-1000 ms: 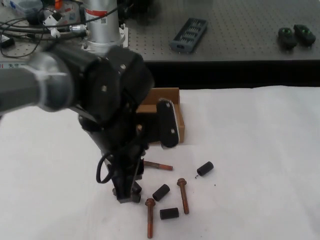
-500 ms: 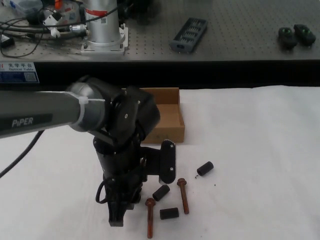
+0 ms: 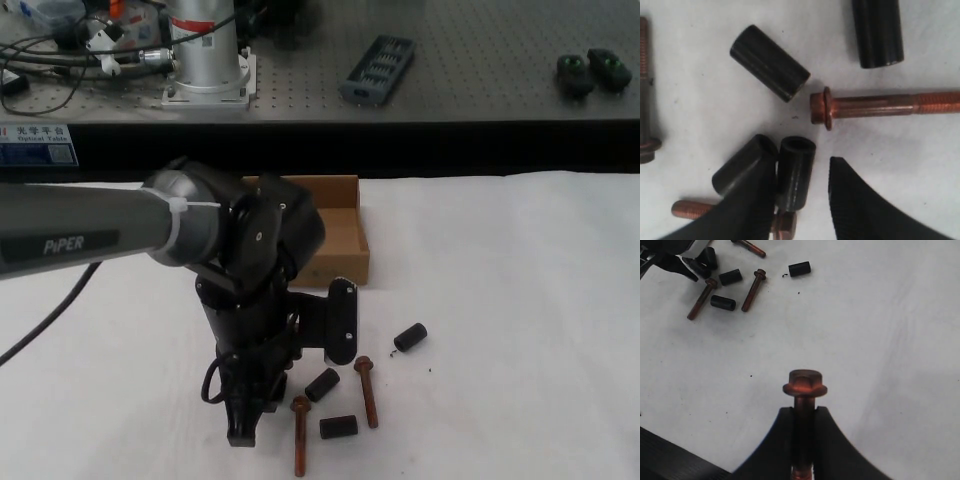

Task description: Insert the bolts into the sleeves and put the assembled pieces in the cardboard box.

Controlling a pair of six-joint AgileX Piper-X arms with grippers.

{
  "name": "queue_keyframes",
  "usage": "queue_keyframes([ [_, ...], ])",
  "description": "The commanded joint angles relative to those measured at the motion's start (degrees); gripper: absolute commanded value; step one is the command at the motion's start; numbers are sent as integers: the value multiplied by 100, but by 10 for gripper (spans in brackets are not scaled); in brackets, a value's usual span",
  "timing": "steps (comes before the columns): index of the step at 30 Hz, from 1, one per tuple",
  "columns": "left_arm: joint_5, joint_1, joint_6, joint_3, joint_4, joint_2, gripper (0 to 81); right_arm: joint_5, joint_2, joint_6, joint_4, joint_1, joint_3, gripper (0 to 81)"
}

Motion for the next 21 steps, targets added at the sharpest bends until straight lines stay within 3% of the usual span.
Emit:
queue_keyframes([
  [1, -4, -23, 60, 34, 154, 214, 260, -13, -38, 14, 32, -33, -7, 29],
  [12, 8, -23, 9, 34, 395, 226, 191, -13, -38, 14, 32, -33, -7, 29],
  [21, 24, -23, -9, 34, 462, 226, 314, -13, -38, -5, 30, -33, -7, 29],
])
